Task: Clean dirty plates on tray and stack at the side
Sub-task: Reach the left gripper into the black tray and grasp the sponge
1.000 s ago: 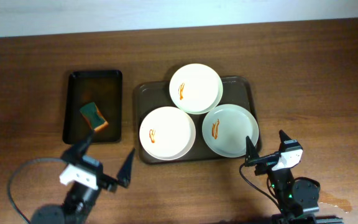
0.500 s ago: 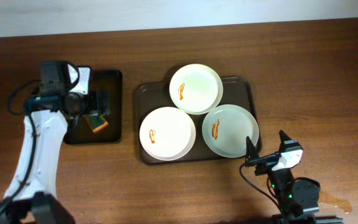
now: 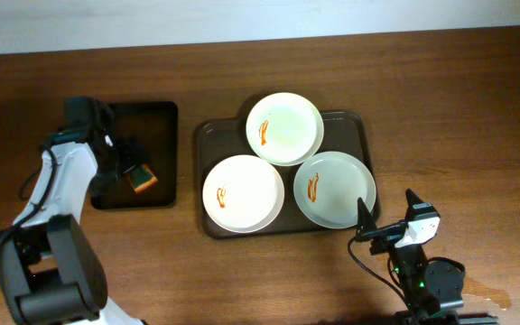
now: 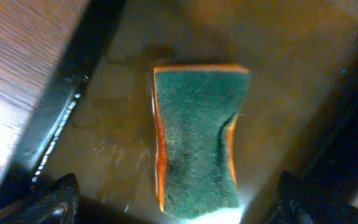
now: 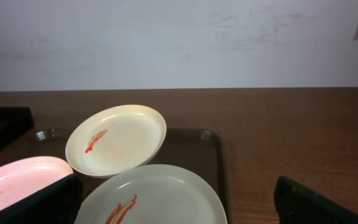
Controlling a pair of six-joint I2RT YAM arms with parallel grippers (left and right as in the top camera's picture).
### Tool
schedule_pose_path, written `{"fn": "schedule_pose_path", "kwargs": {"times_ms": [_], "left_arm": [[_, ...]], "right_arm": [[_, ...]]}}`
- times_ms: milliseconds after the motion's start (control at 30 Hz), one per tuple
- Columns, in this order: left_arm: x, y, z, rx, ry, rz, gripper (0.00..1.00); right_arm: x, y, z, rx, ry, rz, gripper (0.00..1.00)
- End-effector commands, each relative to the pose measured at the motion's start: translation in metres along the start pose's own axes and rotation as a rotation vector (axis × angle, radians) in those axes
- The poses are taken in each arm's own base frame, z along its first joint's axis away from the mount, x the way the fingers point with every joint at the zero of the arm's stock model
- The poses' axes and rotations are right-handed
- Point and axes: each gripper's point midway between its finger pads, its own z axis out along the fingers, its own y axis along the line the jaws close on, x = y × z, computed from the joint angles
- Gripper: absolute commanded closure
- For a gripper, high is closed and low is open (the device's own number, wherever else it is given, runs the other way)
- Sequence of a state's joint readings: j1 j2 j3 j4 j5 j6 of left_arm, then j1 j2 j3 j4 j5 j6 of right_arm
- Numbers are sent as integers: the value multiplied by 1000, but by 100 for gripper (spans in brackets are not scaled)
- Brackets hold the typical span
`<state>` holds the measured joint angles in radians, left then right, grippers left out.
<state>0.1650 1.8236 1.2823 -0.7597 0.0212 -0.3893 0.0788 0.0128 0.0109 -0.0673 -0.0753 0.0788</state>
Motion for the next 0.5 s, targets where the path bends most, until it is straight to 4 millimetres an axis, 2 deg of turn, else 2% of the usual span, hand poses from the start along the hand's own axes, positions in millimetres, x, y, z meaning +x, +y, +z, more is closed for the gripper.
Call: {"fn": "schedule_pose_path", "kwargs": {"times_ms": [0,100,133,233,267,300,333,367,433,467], "left_arm": [[12,-1,24,6,82,20,2],[15,1,31,-2,99,20,23],[15,1,31,-2,99,20,25],[28,4,41,-9,142,18,18],[33,4,46,-6,164,18,10],[40,3,54,2,196,15,7],[43,2,58,0,210,20,6],[45,1,59,-1,215,24,10],[46,2,59,-4,221,23,30],[49,3,58,-9,232,22,57]], "right_arm": [[3,1,0,-4,5,4,2],[3,1,0,-4,5,4,2],[3,1,0,-4,5,4,1],[3,1,0,-4,5,4,2],[3,1,0,-4,5,4,2],[3,1,0,-4,5,4,2],[3,1,0,-4,5,4,2],[3,1,0,-4,5,4,2],[3,1,0,-4,5,4,2],[3,1,0,-4,5,4,2]]}}
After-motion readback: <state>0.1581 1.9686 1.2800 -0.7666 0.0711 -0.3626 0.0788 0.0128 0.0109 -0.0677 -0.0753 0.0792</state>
